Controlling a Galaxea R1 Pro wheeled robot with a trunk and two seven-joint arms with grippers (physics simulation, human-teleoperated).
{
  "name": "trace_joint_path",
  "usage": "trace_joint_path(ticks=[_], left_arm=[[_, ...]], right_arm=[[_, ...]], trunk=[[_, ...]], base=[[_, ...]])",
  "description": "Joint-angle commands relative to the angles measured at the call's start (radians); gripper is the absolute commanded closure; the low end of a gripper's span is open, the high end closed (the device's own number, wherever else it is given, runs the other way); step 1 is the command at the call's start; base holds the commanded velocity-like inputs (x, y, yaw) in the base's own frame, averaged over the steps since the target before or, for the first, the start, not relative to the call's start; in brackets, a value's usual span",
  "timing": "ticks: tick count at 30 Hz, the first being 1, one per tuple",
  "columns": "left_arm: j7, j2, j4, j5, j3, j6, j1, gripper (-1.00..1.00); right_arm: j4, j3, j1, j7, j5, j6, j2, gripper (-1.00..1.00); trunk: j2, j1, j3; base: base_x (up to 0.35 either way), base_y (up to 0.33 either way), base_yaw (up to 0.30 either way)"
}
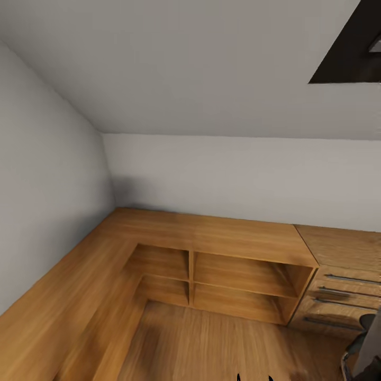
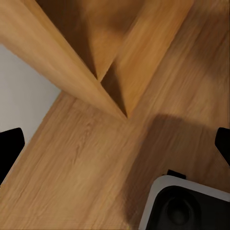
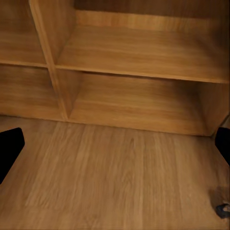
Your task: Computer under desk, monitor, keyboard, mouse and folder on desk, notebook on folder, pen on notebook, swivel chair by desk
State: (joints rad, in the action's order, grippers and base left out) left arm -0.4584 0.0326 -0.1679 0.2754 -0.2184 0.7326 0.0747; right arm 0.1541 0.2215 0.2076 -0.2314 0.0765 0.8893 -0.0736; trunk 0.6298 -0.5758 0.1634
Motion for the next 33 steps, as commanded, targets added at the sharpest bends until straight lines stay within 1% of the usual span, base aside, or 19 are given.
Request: trace_joint_path(ticks=[1, 8, 33], left_arm=[[-0.005, 0.0, -0.002, 0.007, -0.009, 0.001, 0.0, -1.0], [-0.005, 0.0, -0.002, 0.007, -0.009, 0.001, 0.0, -1.0], [-0.005, 0.0, -0.002, 0.007, -0.009, 0.001, 0.0, -1.0]], right_arm=[[-0.001, 0.009, 0.001, -0.003, 0.008, 0.003, 0.0, -1.0], [-0.001, 0.009, 0.001, -0.003, 0.008, 0.003, 0.0, -1.0], [-0.002, 0.009, 0.001, -0.003, 0.008, 0.002, 0.0, -1.0]], trunk=[[0.001, -0.001, 0.001], [0.001, -0.001, 0.001], [0.001, -0.001, 0.001]], base=[[0.224, 0.176, -0.3], [0.143, 0.111, -0.3], [0.019, 0.005, -0.3]])
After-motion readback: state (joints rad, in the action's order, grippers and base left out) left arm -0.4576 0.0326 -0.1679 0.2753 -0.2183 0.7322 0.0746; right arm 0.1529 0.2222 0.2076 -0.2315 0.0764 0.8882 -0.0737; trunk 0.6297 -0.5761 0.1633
